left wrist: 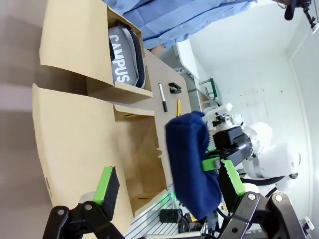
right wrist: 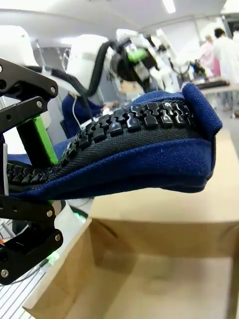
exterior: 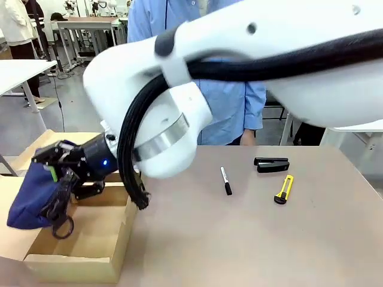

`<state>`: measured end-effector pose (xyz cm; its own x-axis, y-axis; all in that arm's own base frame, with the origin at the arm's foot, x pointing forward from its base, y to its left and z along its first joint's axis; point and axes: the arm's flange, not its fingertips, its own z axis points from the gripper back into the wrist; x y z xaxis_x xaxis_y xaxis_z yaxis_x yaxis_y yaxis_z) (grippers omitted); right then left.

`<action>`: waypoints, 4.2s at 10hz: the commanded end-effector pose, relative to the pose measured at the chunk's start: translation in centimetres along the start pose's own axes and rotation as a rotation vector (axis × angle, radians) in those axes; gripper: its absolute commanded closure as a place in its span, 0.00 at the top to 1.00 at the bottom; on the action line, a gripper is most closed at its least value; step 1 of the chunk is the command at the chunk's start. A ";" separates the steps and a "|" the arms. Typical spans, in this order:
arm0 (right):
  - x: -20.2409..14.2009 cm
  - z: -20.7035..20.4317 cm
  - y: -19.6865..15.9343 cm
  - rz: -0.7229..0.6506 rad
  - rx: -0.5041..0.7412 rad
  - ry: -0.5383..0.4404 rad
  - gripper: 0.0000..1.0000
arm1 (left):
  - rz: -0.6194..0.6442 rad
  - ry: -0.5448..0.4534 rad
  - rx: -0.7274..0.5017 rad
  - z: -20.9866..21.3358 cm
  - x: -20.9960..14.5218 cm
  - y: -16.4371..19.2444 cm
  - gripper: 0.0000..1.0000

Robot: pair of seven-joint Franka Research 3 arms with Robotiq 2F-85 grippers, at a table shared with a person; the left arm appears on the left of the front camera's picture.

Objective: Place items inside the box.
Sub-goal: Pick up a Pencil pouch or Stapler and place it inside the Mailer Box closest to the robot.

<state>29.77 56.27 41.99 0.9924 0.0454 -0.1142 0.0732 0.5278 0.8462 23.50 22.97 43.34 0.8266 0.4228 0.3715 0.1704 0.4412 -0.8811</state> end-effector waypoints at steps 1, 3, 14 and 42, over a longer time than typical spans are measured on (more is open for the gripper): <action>1.4 -1.4 2.6 -0.034 -0.104 -0.041 0.00 | -0.022 -0.014 -0.021 -0.1 0.1 -0.2 1.00; 2.2 -2.5 2.7 -0.037 -0.194 -0.110 0.00 | -0.022 -0.014 -0.021 -0.1 0.1 -0.2 1.00; 3.4 -5.9 1.4 -0.044 -0.458 -0.167 0.00 | -0.022 -0.014 -0.021 -0.1 0.1 -0.2 1.00; 2.7 -0.2 -1.4 -0.092 -0.453 -0.086 1.00 | -0.022 -0.014 -0.021 -0.1 0.1 -0.2 1.00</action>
<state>32.74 57.55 39.55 0.9903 -0.1028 -0.0939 0.1350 0.8726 0.4694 23.51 22.97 43.35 0.8266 0.4225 0.3717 0.1707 0.4411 -0.8811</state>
